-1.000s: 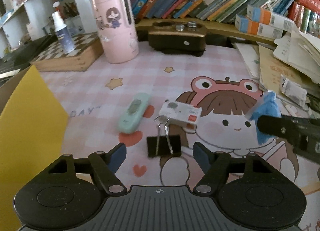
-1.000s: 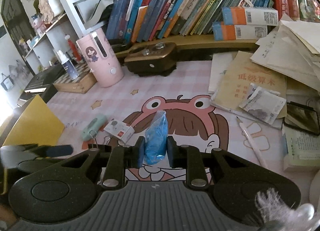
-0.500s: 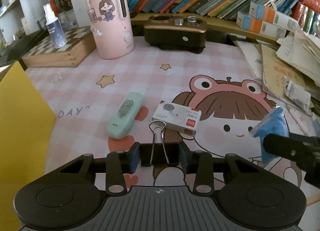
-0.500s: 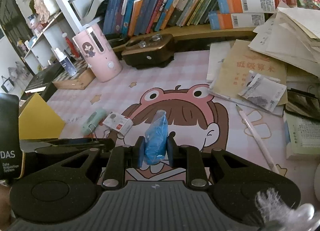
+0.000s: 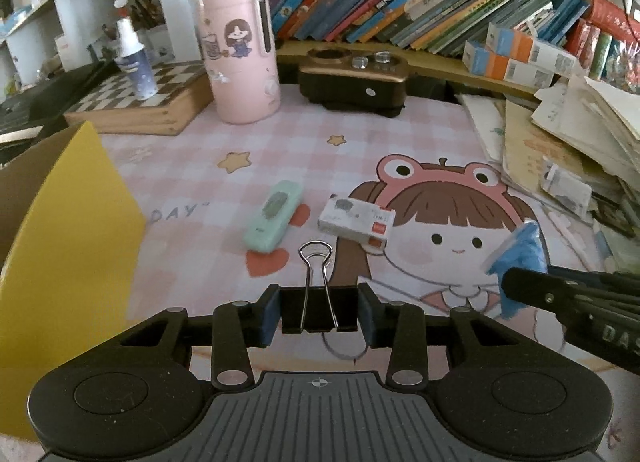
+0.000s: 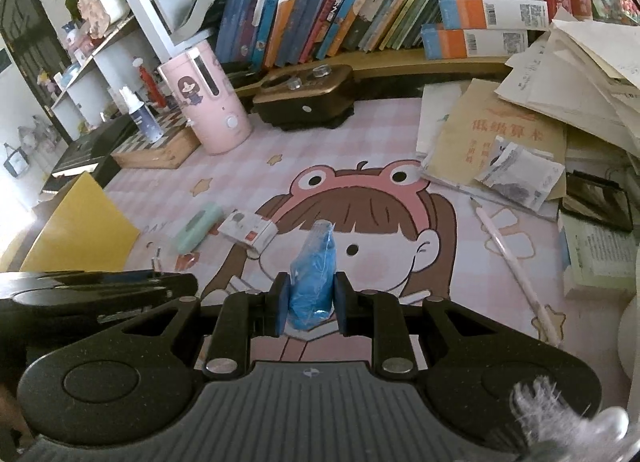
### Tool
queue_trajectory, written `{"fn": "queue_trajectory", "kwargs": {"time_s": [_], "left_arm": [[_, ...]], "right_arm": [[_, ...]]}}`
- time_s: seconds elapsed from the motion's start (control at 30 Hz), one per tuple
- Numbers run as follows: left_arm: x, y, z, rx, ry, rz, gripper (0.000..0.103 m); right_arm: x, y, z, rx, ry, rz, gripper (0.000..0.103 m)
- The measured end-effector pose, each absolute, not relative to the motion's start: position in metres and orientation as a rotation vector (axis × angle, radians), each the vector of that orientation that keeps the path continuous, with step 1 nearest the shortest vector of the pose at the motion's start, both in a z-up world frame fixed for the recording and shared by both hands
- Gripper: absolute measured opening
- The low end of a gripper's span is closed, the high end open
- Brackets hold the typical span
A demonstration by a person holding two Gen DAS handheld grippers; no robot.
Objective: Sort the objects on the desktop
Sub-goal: 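Close the left gripper on the black binder clip while the right gripper lifts the blue bag, then carry the binder clip and blue bag with both grippers toward the yellow box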
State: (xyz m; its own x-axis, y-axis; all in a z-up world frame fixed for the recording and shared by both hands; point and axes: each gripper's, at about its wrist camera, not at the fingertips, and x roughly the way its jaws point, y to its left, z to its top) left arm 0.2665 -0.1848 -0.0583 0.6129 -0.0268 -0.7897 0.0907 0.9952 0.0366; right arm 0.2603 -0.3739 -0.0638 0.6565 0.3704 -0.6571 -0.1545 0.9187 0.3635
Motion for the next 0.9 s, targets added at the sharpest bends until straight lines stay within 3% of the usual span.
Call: {"fn": "queue_trajectory", "kwargs": {"time_s": [0.9], "left_arm": [[0.161,-0.139,-0.031,-0.003,0.823,-0.062,0.038]], "right_arm": [[0.186,-0.334,-0.045,0.265,0.874,0.380,0.021]]}}
